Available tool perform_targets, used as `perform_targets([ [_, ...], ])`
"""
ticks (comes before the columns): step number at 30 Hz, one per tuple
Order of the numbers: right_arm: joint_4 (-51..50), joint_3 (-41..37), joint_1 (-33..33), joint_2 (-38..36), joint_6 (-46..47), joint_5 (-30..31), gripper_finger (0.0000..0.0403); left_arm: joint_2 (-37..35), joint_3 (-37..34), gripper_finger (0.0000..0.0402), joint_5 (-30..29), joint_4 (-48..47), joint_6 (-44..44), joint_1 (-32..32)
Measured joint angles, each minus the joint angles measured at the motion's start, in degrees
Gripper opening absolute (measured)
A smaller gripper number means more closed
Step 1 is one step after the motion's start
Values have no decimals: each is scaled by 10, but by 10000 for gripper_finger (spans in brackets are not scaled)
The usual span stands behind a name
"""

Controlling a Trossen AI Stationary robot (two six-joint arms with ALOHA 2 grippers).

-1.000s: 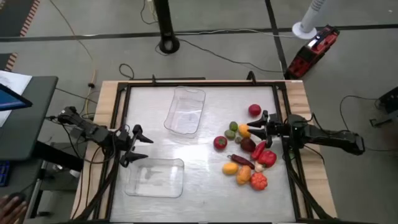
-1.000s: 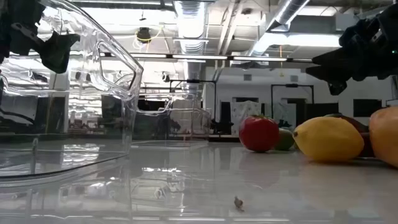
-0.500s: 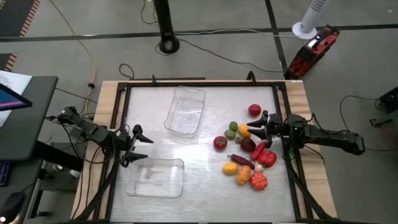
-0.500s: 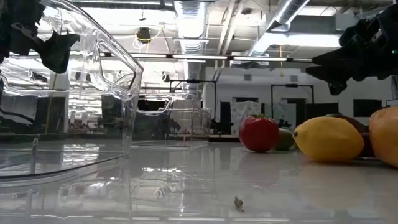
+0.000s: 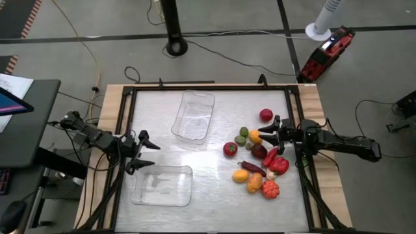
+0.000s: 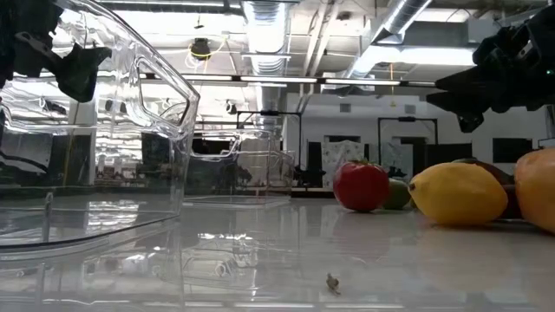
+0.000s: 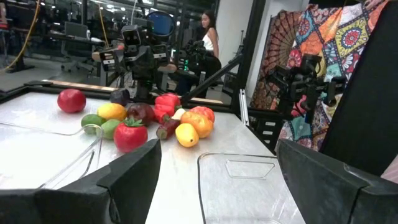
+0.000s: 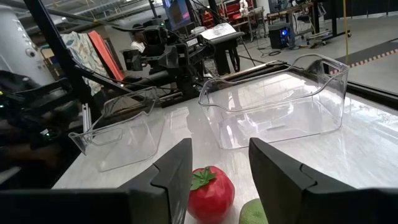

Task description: Sort produce into baskets

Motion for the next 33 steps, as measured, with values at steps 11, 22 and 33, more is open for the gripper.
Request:
perform_targets([
  [11,0,0,0,0,0,0,185,0,0,307,0,2,-11,0],
  [22,0,0,0,0,0,0,185,0,0,307,-86,15,-144,0],
  [33,0,0,0,0,0,0,185,0,0,307,-67,19,-109,0],
])
